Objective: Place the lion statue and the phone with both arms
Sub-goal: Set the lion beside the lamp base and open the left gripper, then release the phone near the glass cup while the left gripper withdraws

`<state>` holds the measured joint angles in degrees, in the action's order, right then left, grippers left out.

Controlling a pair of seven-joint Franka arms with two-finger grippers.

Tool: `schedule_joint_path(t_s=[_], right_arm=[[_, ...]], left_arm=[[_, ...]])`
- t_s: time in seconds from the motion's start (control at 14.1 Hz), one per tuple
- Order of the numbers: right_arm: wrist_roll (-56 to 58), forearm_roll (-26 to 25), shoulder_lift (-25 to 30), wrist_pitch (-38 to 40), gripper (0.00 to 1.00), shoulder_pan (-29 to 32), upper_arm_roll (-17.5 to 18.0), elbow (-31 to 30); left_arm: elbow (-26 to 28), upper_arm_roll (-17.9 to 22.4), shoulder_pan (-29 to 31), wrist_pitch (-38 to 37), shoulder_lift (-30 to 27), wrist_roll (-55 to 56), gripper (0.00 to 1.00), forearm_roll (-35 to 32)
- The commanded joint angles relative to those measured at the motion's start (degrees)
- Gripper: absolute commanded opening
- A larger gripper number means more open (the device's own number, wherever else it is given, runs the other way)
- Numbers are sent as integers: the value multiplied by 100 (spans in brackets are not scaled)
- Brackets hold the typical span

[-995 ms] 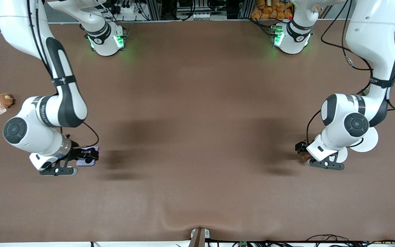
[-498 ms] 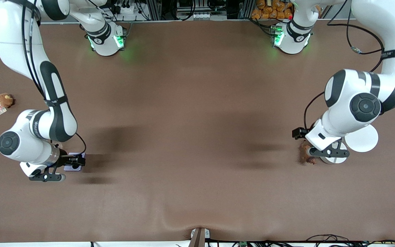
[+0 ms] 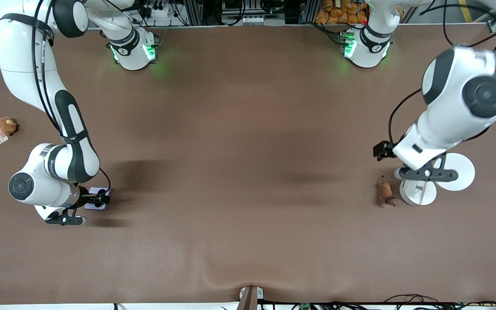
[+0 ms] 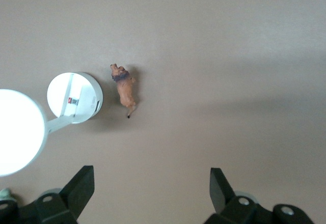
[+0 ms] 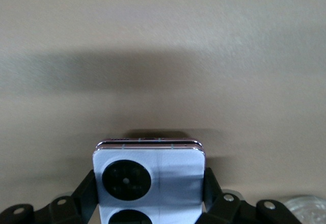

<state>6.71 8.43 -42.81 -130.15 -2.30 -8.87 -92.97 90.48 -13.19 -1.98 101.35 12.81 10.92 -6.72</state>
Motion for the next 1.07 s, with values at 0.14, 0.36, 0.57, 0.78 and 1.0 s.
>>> schedule_joint_path(t_s=[0.14,0.36,0.57,0.78,1.0], right_arm=[[33,-79,53,200,15,248,105,-45],[41,-79,36,200,44,265,105,-98],[33,-79,9,165,100,274,105,-107],[-2,-70,9,183,100,248,105,-98],[-29,-79,80,192,100,195,105,129]], left_arm=[[-970,-17,66,-889,82,-2,100,-111],[-1014,9,119,-1257,-268,42,100,-32],[-1023,-34,400,-1276,-419,94,100,337],[-971,44,365,-1337,-727,86,100,338],[-620,149,357,-1329,-928,103,100,347]])
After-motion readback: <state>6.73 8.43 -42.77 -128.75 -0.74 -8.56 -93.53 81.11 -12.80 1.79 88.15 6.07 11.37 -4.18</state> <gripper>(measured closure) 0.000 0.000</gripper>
